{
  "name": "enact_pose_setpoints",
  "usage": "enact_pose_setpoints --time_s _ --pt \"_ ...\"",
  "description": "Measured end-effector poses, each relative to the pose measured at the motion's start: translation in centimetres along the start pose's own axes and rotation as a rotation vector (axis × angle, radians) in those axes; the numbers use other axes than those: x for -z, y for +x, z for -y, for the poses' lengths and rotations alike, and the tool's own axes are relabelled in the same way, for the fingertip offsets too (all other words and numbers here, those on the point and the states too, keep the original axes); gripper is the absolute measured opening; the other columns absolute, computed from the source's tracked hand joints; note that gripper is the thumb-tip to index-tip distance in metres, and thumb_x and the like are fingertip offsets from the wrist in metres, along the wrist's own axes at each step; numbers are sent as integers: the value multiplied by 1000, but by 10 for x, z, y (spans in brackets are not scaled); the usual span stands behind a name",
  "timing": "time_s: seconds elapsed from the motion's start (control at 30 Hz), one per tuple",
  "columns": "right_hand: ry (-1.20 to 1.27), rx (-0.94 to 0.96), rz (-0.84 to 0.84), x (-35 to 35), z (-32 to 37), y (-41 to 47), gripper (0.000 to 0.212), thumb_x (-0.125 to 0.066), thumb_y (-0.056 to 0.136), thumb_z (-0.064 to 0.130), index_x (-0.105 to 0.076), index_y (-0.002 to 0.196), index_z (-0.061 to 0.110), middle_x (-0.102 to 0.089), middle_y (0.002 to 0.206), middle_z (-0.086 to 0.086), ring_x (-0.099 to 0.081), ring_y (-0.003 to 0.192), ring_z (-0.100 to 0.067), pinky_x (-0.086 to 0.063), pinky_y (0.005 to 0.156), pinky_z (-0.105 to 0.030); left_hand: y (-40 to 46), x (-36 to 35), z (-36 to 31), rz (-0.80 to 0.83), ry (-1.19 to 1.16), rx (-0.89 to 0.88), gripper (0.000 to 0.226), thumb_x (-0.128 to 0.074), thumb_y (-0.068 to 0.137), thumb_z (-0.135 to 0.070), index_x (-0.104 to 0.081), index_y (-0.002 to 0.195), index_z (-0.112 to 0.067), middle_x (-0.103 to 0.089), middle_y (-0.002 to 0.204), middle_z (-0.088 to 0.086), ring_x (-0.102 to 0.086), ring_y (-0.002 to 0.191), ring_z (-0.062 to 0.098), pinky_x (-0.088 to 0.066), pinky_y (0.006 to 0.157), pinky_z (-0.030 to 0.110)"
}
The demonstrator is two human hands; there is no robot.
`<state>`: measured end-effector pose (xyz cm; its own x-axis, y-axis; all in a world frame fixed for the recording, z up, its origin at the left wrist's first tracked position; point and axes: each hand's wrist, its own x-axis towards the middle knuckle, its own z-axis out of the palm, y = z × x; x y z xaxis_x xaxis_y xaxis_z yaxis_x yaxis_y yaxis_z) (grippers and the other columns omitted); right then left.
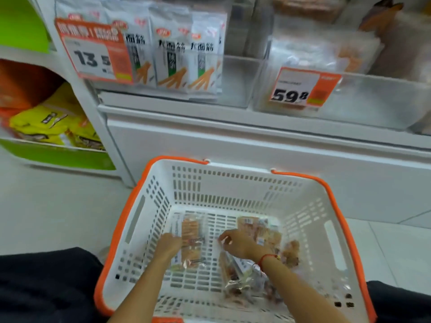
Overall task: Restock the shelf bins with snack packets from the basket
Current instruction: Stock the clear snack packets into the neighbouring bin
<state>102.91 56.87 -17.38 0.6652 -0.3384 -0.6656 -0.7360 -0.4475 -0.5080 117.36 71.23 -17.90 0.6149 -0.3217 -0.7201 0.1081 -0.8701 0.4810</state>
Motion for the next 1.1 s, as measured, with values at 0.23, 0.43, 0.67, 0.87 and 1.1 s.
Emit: enact_pose_setpoints --time_s 0.23,0.43,0.67,0.87,1.1 --pt "224 -68 16 -33 23 53 59 -39 101 16 -9 152 10 -22 155 -12 -44 127 -28 -44 94 -32 42 -25 29 20 14 154 56 -57 93 -13 -35 140 7 -47 137 20 -54 113 31 -46 92 35" --pt "422 -248 -211 -45 31 80 46 -68 86 27 -47 118 2 -58 97 -8 -55 76 -20 -47 59 -28 73 -45 66 -52 51 106 42 -74 67 -21 -66 105 -5 -70 94 9 -67 84 26 -58 74 38" --pt "480 -226 -296 -37 19 84 37 -70 83 20 -37 68 18 -49 69 0 -50 67 -17 -43 62 -28 47 -34 45 -100 0 3 34 -58 88 -9 -56 122 -9 -61 119 12 -60 103 30 -52 81 36" --pt "727 -59 -94 22 -16 42 25 -65 83 -5 -55 106 -2 -66 93 -19 -67 80 -23 -57 79 -34 43 -27 10 -87 -217 -63 43 -30 103 -13 -35 145 -8 -37 148 11 -43 129 29 -38 103 36" --pt "987 130 308 75 -29 -15 39 -57 86 0 -53 125 6 -64 118 -21 -64 109 -28 -51 97 -38 14 -22 -25 499 -546 -24 77 -7 95 -61 -26 148 -8 -33 150 15 -35 137 31 -22 113 42"
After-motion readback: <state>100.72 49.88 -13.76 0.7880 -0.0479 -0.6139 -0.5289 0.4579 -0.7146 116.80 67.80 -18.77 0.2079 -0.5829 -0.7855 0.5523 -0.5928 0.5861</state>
